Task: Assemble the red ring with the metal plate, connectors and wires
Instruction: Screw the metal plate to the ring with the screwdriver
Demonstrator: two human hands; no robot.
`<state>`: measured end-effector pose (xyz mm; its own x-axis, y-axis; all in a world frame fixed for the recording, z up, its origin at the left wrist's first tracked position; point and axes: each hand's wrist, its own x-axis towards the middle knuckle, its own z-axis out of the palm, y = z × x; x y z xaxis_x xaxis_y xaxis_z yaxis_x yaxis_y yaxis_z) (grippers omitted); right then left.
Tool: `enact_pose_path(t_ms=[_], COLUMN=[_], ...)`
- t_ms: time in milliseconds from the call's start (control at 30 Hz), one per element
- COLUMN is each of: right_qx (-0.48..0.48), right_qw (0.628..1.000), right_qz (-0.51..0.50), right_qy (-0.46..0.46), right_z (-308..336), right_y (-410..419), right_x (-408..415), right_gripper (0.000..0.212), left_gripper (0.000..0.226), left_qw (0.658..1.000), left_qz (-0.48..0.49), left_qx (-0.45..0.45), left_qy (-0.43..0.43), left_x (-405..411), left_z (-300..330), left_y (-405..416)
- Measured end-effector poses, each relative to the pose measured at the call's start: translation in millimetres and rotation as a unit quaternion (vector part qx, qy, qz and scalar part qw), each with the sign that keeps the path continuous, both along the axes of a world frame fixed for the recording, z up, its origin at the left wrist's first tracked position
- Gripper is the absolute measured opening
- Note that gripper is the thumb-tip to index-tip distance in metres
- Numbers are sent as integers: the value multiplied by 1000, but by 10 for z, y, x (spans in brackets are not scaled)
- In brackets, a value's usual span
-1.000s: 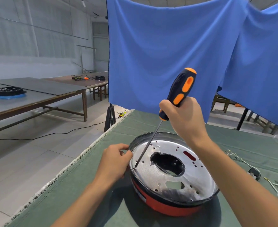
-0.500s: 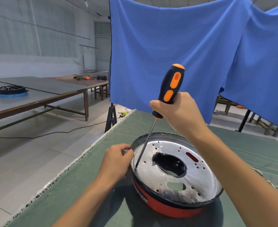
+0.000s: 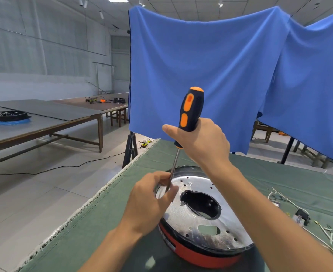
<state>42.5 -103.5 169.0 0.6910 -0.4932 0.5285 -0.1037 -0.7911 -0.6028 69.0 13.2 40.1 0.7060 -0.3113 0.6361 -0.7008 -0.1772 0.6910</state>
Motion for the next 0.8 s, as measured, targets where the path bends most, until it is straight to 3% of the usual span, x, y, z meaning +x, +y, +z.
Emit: enact_pose_path(t_ms=[167,267,400,467,633,800], right_qx=[39,110,146,152,132,120], right_qw=[998,982,963,959,971,963], right_qz=[52,153,228,240,197,241], right_qy=[22,12,-4,-18,-25,-11], right_z=[9,75,162,159,152,234], right_y=[-8,-33,-50,-44,27,62], right_x=[-52,-83,-128,-129,-81,-117], right_gripper=[53,29,16,11,32,15], left_gripper=[20,32,26,24,10,18], left_qw=[998,996,987,986,987,985], left_qz=[1,-33,-84,-84,-21,-65], left_qx=[-55,-58,-72,-84,-103,-90], left_qy=[22,52,117,115,118,128], left_x=[26,20,13,12,40,37], left_z=[-29,-34,-29,-16,-29,-11], left_y=[-47,-23,5,16,-27,12])
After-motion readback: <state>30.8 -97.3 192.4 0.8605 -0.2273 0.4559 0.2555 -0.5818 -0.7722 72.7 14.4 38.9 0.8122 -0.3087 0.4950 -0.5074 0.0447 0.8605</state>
